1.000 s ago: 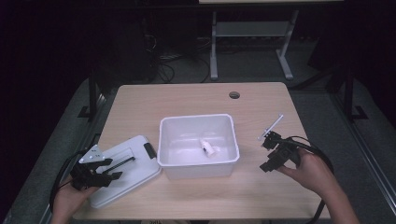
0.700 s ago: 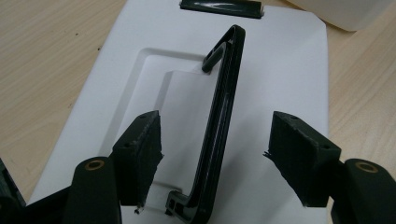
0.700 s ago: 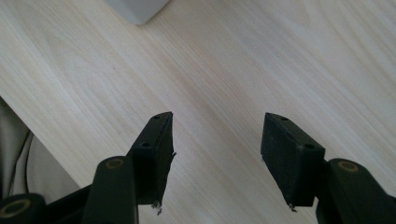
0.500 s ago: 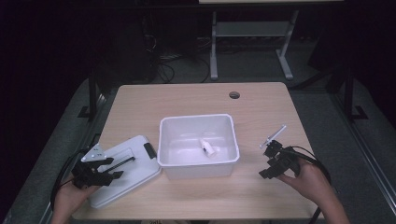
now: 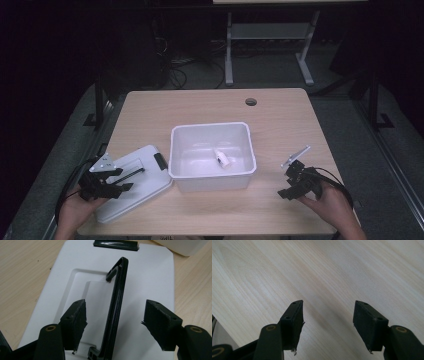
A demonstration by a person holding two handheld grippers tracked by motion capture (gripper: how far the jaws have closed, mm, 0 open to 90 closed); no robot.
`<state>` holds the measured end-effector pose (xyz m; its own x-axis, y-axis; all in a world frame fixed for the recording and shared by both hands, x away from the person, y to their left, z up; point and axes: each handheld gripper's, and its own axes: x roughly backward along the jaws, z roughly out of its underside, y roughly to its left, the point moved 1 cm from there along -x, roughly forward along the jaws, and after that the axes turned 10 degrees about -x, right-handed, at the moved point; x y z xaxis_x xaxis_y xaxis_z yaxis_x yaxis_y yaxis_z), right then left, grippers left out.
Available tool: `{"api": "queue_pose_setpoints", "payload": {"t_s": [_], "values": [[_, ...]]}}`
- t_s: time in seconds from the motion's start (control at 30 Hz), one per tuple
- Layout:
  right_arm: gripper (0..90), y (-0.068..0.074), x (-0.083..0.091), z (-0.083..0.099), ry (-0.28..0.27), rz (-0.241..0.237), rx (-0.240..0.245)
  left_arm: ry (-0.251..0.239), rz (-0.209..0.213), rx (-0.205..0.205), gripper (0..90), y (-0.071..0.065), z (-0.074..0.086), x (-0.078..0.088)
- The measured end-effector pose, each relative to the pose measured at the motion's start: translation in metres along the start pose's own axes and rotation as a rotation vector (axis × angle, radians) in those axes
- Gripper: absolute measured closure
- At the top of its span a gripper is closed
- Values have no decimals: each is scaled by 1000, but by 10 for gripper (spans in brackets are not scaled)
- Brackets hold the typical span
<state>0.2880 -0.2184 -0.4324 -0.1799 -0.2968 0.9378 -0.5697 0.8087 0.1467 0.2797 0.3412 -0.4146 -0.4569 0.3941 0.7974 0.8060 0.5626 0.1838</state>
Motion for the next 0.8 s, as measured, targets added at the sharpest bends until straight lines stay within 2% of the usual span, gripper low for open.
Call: {"api": "queue_pose_setpoints", "payload": {"t_s": [0.57, 0.8], "values": [[386, 5, -14, 17, -40, 9, -7, 26, 11, -13, 348, 2, -2, -4], [386, 7, -12, 21, -61, 18, -8, 47, 14, -33, 434, 3, -2, -4]]}}
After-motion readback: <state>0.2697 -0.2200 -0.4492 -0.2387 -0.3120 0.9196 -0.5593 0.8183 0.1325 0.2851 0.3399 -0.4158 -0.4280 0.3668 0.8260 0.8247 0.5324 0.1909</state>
